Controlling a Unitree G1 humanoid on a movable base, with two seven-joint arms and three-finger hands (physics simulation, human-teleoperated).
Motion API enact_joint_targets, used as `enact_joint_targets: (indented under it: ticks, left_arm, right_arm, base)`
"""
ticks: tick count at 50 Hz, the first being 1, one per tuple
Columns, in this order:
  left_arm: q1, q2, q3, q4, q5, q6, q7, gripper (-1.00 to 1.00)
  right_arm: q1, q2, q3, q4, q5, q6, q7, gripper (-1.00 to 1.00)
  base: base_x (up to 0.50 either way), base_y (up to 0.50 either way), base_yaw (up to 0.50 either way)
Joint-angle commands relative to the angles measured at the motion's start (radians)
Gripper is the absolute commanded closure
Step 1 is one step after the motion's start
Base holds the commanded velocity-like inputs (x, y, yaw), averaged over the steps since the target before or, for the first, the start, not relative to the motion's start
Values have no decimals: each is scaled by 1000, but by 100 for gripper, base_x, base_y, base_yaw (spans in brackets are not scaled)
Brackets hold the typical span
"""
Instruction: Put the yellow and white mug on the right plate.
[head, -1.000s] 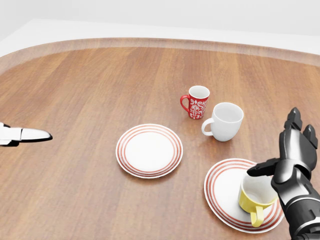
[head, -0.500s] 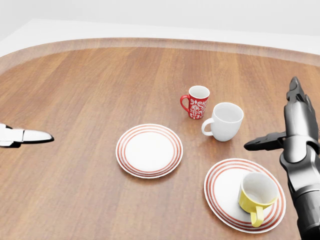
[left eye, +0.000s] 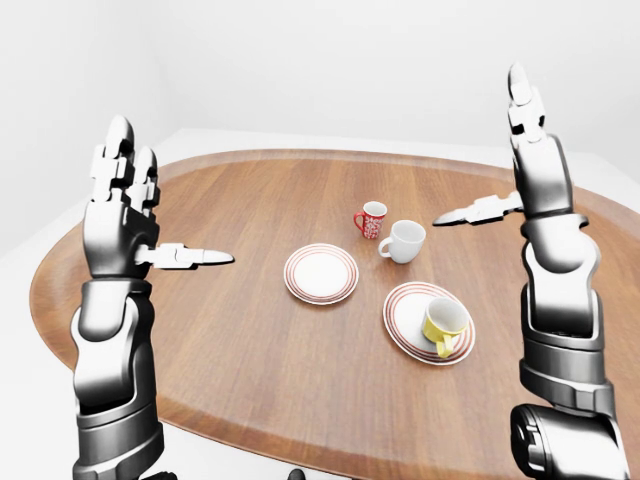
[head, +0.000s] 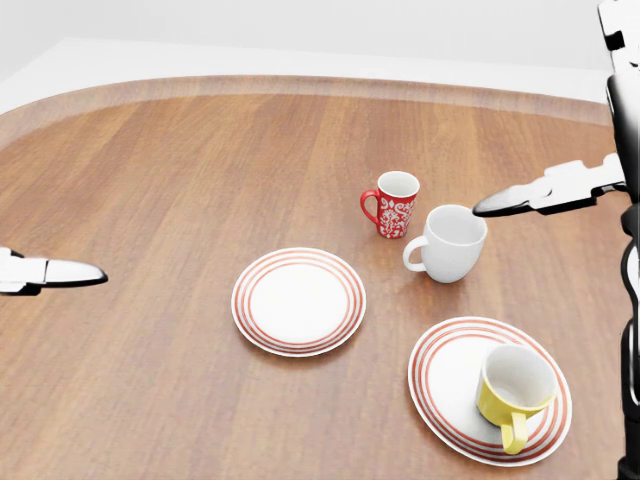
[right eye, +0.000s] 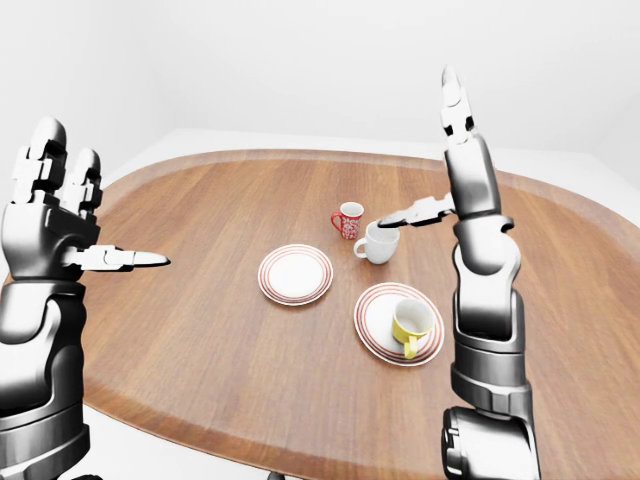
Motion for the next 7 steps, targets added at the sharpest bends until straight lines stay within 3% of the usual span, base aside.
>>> enact_joint_targets:
  ticks: [1,7]
  left_arm:
    - [3,-2,0,-10,0,0,-1,-100]
    - [2,-3,1,-23,-3,0,1,-100]
  right_arm:
    - [26,12,-20,-421,16,0,150,-100]
    - [28,32,-5,-530,10,0,176,-100]
  base:
    - [0,0,0]
    - [0,0,0]
